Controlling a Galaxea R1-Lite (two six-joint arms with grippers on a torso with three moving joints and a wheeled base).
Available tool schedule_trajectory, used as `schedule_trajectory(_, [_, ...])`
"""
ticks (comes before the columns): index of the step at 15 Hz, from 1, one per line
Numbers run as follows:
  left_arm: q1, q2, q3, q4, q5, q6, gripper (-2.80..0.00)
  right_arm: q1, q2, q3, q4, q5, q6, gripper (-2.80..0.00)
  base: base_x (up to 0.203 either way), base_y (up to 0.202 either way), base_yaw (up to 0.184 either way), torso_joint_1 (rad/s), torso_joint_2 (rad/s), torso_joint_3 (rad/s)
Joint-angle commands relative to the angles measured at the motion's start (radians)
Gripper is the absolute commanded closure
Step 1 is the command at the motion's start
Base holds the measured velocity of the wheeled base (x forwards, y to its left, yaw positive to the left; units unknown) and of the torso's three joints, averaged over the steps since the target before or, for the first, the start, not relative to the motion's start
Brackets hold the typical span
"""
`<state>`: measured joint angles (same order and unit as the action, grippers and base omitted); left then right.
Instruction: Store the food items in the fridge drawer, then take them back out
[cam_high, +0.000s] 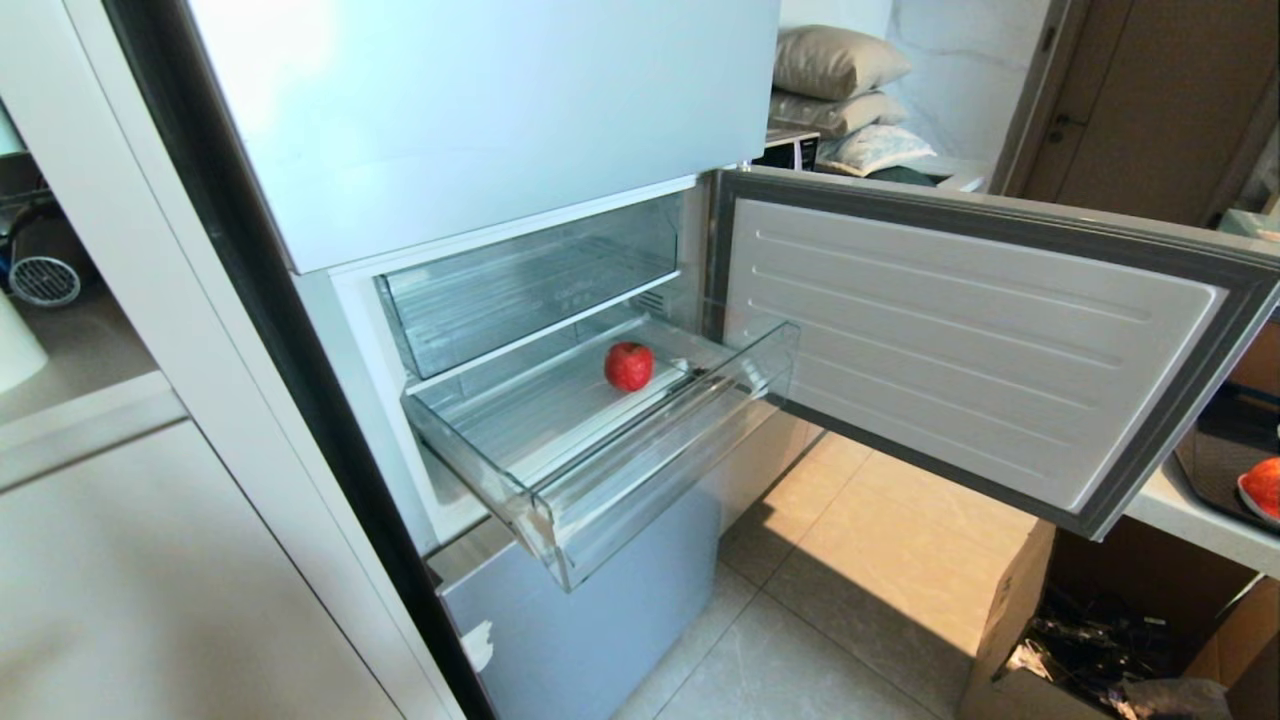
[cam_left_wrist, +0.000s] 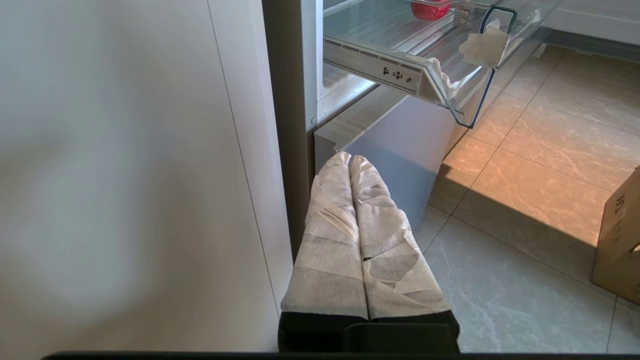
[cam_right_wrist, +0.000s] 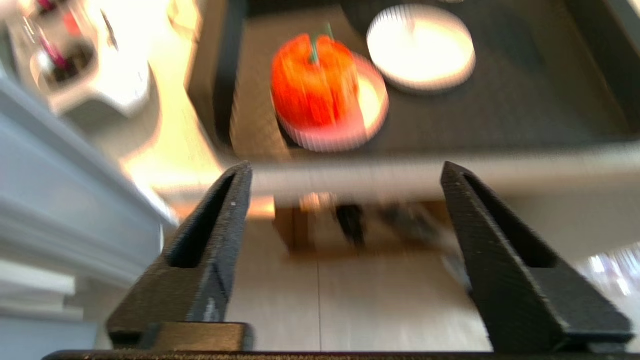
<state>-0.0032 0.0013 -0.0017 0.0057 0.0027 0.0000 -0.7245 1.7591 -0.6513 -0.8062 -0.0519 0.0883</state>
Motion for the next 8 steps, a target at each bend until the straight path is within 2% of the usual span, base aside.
schedule_trajectory(1, [0.000, 0.000, 0.000, 0.000, 0.000, 0.000, 0.00, -0.005, 0.102, -0.041, -0.071, 0.017, 0.001, -2.80, 0.000, 0.000, 0.000, 0.000, 0.00, 0.000])
schedule_trajectory(4, [0.000, 0.000, 0.000, 0.000, 0.000, 0.000, 0.00, -0.004, 0.223, -0.141, -0.147, 0.087, 0.001, -2.80, 0.000, 0.000, 0.000, 0.000, 0.00, 0.000])
schedule_trajectory(8, [0.000, 0.000, 0.000, 0.000, 0.000, 0.000, 0.00, -0.004, 0.366, -0.284, -0.154, 0.099, 0.002, -2.80, 0.000, 0.000, 0.000, 0.000, 0.00, 0.000])
